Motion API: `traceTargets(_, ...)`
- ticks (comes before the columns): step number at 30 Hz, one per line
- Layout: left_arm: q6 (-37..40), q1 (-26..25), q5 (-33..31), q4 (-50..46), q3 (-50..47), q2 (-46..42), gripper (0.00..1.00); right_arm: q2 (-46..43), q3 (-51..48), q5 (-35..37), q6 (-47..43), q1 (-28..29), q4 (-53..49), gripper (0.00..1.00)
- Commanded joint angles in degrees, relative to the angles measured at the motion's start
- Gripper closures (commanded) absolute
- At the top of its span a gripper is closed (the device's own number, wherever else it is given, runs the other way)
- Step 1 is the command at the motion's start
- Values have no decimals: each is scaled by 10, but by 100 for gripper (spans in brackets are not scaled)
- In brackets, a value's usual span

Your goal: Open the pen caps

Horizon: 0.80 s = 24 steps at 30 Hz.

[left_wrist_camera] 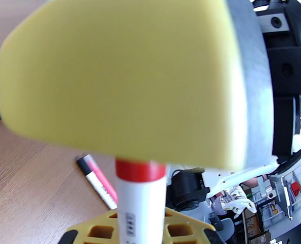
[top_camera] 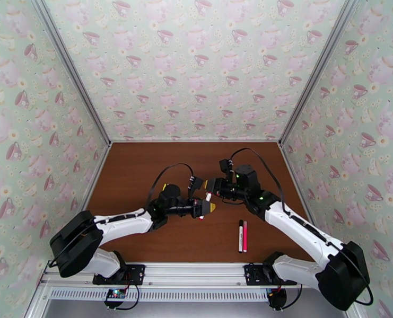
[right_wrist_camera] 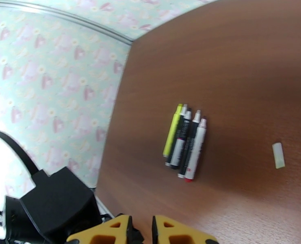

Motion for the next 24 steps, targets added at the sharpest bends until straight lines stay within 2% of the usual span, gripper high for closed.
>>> traceTargets(1,59,-19,-37,-101,14,-22,96,-22,15,-2,7,-25,7,92)
traceTargets(3,100,-38,-103,-187,36,-27,97,-23,38,41,1,-27,-49,93)
traceTargets(8,142,-79,-214,-260,65,-33,97,-18,79,134,-2,-38,-138,95)
traceTargets(12,178,-113,-281,-324,99,-26,98,-11,90,134,5,-66,-147,95)
traceTargets(15,188,-124,-294,-335,105,-26,98,-8,95,127,2,-87,-149,95)
traceTargets(18,182,-122,-256,-320,104,-27,98,-6,90,107,3,-107,-141,95)
traceTargets(22,125,-84,-84,-211,73,-18,98,-5,71,54,-20,-125,-85,95)
traceTargets(24,114,-78,-61,-197,70,-20,98,-5,62,28,-30,-135,-63,95)
